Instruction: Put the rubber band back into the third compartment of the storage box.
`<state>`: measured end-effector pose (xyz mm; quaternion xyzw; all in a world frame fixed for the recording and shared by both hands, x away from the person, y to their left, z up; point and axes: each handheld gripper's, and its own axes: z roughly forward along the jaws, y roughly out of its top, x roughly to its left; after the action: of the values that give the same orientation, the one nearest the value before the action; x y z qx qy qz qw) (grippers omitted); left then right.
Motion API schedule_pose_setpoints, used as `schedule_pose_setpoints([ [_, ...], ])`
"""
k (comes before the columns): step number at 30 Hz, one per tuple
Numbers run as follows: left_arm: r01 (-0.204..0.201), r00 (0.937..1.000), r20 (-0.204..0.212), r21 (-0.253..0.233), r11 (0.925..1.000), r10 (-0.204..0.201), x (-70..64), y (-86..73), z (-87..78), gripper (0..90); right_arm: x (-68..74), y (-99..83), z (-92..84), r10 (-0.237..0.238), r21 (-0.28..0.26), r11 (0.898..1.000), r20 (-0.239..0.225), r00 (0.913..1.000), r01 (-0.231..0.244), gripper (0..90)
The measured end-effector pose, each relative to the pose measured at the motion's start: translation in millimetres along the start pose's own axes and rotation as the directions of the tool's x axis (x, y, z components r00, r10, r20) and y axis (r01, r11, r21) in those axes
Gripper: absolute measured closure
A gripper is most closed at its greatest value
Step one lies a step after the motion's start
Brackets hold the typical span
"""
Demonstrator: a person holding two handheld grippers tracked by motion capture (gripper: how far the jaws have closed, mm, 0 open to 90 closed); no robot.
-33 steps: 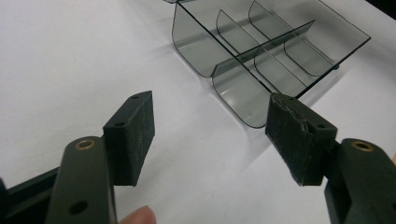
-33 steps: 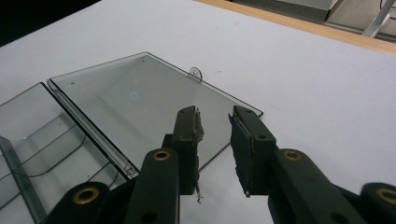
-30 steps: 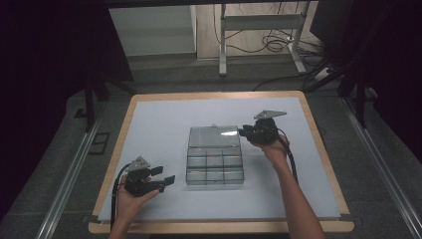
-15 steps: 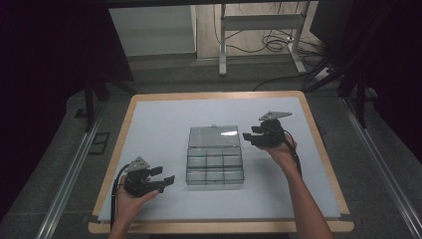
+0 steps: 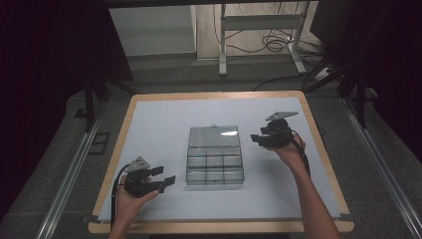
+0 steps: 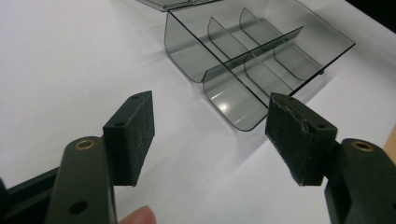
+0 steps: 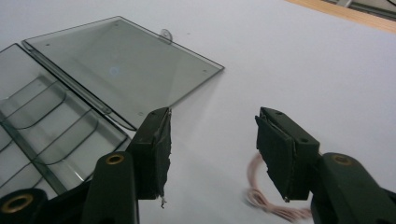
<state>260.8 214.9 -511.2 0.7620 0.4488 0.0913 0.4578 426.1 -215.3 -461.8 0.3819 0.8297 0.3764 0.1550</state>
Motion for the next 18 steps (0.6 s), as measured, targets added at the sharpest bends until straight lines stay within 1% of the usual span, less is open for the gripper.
schedule_pose_setpoints([
  [7,0.007,1.0,0.001,-0.004,1.0,-0.007,0.3,-0.3,-0.1,32.9,-12.1,-1.7,-3.8,0.01,0.033,0.999,0.031,0.9995,-0.011,44.2],
  [12,0.006,1.0,0.001,-0.004,1.0,-0.006,0.1,-0.3,0.2,32.9,-17.8,-2.9,-3.9,0.01,0.058,0.998,0.052,0.9986,-0.013,44.7],
  [15,0.004,1.0,0.0,0.0,1.0,-0.004,0.1,-0.3,0.6,32.9,-22.1,-3.7,-3.4,0.019,0.075,0.997,0.067,0.9975,-0.024,45.4],
  [18,0.004,1.0,-0.001,0.0,1.0,-0.004,0.3,-0.6,1.1,33.0,-29.5,-2.8,-1.8,0.038,0.098,0.994,0.087,0.9955,-0.046,46.7],
])
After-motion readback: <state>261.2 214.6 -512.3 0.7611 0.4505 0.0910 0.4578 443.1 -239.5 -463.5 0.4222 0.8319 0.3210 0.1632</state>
